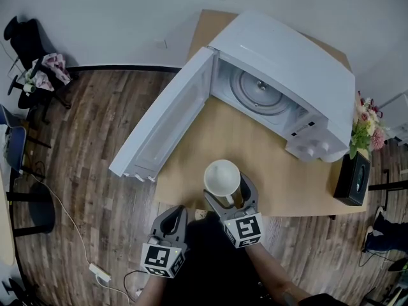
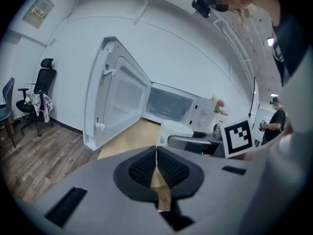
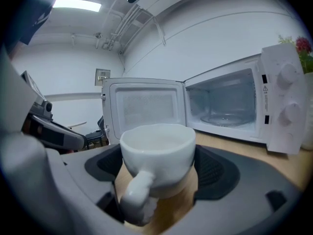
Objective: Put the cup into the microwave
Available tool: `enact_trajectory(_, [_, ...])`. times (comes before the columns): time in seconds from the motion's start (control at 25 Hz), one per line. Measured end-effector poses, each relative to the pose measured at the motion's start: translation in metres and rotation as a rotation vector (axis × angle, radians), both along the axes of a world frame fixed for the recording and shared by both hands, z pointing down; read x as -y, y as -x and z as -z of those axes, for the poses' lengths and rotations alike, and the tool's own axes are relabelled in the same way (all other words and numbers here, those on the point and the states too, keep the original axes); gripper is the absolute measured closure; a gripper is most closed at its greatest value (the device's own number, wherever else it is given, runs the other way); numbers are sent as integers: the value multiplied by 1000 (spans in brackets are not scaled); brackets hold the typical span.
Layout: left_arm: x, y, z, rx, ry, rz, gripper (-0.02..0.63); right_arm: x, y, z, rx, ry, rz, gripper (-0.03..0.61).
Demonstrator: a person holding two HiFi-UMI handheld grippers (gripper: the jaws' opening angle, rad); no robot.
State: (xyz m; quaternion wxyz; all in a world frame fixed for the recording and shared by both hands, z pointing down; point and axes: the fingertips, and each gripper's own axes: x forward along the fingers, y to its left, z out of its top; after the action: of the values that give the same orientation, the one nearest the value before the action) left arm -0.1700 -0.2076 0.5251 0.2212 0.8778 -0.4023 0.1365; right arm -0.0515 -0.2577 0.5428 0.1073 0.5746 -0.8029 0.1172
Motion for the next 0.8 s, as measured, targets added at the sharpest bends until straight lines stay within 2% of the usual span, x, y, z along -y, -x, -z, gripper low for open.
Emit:
enact_trajectory(0.4, [13,-18,13,-55,-11,-8,607,6,-22,20,16,7,-53,143])
enact_trajectory(0.8, [37,-49,23,-73,-22,-31,608,30,-55,37,30,4,-101,143])
